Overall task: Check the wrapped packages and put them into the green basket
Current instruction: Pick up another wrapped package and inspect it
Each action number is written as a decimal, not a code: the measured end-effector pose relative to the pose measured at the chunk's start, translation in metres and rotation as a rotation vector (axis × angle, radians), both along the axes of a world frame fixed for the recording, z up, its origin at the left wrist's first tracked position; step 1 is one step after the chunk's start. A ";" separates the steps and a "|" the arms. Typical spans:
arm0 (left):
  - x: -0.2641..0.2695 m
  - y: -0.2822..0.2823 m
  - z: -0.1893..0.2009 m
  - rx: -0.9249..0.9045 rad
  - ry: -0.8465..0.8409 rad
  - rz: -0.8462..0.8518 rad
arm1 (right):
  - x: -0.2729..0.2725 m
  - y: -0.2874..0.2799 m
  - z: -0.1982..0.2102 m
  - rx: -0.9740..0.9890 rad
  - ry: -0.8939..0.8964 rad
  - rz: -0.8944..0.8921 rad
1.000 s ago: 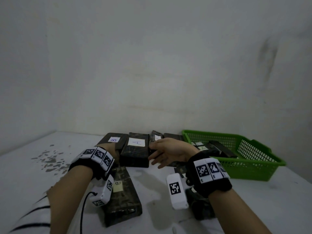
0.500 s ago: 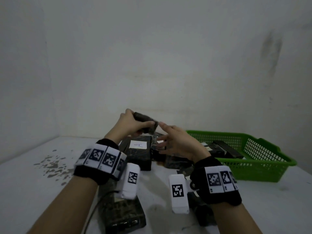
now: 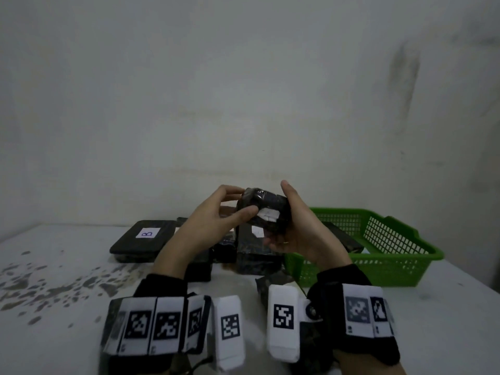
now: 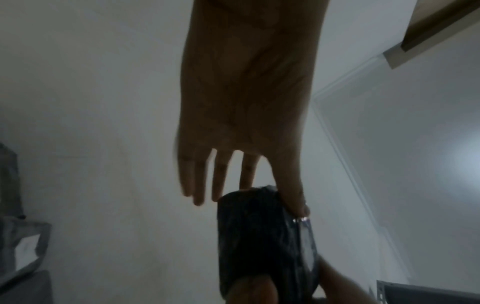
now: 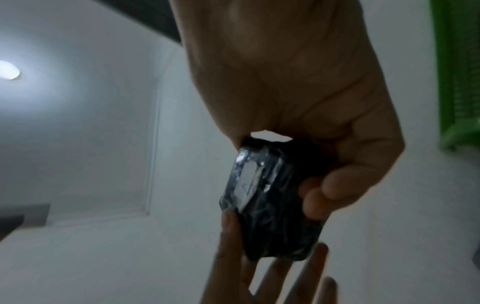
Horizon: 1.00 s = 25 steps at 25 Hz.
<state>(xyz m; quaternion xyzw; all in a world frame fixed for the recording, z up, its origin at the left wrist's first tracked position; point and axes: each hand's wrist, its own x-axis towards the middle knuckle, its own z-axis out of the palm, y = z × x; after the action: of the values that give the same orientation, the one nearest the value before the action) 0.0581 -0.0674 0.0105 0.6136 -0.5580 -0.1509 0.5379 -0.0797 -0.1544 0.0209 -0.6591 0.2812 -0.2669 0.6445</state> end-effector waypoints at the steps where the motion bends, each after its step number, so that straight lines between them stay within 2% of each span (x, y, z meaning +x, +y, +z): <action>1: -0.001 -0.003 -0.001 -0.033 0.066 -0.010 | 0.000 0.002 0.001 -0.061 0.044 -0.001; 3: -0.003 -0.006 0.000 -0.034 0.153 -0.012 | 0.002 0.003 0.002 -0.190 0.093 0.003; 5: -0.002 -0.007 0.000 -0.005 0.183 -0.025 | 0.003 0.003 0.003 -0.260 0.045 0.017; 9: -0.007 0.002 0.009 -0.087 0.281 -0.053 | 0.003 -0.001 0.003 -0.139 -0.259 0.091; 11: -0.013 0.006 0.013 -0.122 0.353 -0.094 | 0.000 -0.001 0.005 -0.096 -0.354 0.134; 18: -0.018 0.012 0.018 -0.149 0.375 -0.135 | -0.001 0.010 0.009 -0.252 -0.334 0.022; 21: -0.019 0.011 0.018 -0.180 0.363 -0.066 | 0.003 0.017 0.010 -0.368 -0.310 -0.056; 25: -0.019 0.011 0.018 -0.170 0.348 -0.040 | 0.005 0.021 0.010 -0.396 -0.311 -0.065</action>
<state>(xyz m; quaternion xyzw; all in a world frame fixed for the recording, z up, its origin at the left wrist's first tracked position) 0.0394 -0.0560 0.0289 0.5194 -0.4793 -0.2179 0.6731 -0.0749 -0.1338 0.0309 -0.7140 0.1420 -0.4354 0.5295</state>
